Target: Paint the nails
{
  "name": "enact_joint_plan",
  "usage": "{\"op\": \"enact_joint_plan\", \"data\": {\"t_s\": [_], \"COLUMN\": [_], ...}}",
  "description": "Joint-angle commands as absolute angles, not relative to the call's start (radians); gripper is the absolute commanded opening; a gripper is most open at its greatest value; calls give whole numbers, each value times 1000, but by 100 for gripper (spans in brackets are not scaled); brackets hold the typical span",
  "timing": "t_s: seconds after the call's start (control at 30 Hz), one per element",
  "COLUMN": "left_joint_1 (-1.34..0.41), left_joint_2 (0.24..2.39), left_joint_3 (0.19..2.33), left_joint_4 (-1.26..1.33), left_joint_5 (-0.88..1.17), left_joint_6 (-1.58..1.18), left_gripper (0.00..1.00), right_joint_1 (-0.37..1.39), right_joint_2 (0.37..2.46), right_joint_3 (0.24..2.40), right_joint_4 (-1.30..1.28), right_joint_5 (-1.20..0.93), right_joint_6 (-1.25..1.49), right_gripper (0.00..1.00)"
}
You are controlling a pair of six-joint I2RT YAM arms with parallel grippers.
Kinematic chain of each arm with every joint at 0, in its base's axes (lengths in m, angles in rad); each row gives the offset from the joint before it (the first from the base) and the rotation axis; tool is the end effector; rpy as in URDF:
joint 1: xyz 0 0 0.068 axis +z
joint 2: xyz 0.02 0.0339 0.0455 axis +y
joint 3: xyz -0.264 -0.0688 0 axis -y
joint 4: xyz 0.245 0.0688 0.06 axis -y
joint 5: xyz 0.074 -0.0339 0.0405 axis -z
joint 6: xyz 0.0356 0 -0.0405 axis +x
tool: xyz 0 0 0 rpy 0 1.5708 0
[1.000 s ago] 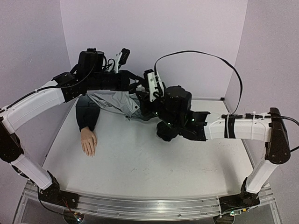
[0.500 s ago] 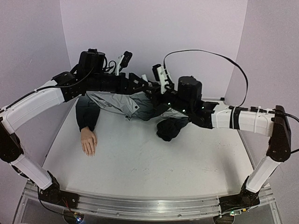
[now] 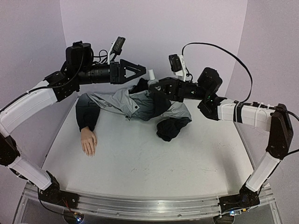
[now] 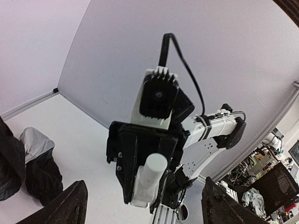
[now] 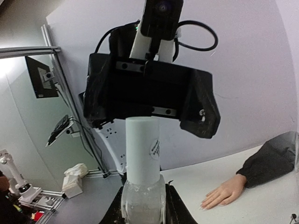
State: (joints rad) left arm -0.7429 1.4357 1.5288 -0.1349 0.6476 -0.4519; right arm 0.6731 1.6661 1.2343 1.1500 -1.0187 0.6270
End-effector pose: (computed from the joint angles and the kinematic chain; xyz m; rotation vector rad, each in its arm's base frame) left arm 0.2249 -0.2357 0.4533 0.7973 1.6218 -1.4053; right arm 0.2646 0.2497 0.3892 -1.0884 0.8441 1.5444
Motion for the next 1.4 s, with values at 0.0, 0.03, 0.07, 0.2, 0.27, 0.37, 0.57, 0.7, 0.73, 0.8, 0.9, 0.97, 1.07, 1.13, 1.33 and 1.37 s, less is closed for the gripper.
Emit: {"op": "enact_joint_plan", "data": {"t_s": [0.0, 0.03, 0.07, 0.2, 0.27, 0.37, 0.57, 0.7, 0.73, 0.8, 0.9, 0.97, 1.07, 1.13, 1.33, 1.37], "left_joint_1": [-739, -741, -744, -775, -785, -793, -798, -798, -798, -798, -801, -807, -836, -860, -864, -864], "left_joint_2": [1457, 1475, 1493, 1544, 1560, 1581, 1596, 1597, 1596, 1593, 1577, 1562, 1546, 1540, 1531, 1531], "left_joint_3": [1560, 1577, 1598, 1656, 1669, 1684, 1689, 1682, 1678, 1670, 1655, 1646, 1663, 1671, 1632, 1631], "left_joint_4": [-15, -12, -8, -5, -5, -6, -7, -21, -29, -48, -87, -127, -245, -294, -302, -302], "left_joint_5": [753, 781, 809, 866, 867, 865, 856, 840, 832, 817, 769, 720, 567, 458, 293, 285], "left_joint_6": [-494, -501, -506, -495, -491, -492, -492, -480, -476, -461, -429, -398, -326, -289, -349, -353], "left_gripper": [82, 80, 78, 69, 63, 56, 36, 19, 17, 12, 0, 0, 0, 0, 0, 0], "right_joint_1": [674, 674, 674, 674, 674, 673, 673, 672, 672, 672, 671, 672, 677, 728, 1015, 1028], "right_joint_2": [1712, 1721, 1730, 1738, 1735, 1723, 1698, 1678, 1672, 1661, 1640, 1612, 1558, 1518, 1593, 1602], "right_joint_3": [1230, 1224, 1218, 1199, 1192, 1179, 1152, 1129, 1120, 1105, 1090, 1092, 1129, 1173, 1272, 1274], "right_joint_4": [1464, 1499, 1537, 1601, 1606, 1609, 1607, 1607, 1606, 1602, 1546, 1424, 1107, 875, 867, 896], "right_joint_5": [-1142, -1140, -1138, -1122, -1119, -1115, -1090, -1037, -1019, -986, -916, -834, -559, -153, 897, 905], "right_joint_6": [837, 861, 888, 925, 922, 914, 885, 856, 847, 831, 787, 708, 532, 392, -81, -116], "right_gripper": [0, 0, 0, 0, 0, 0, 0, 0, 0, 0, 0, 0, 0, 0, 0, 0]}}
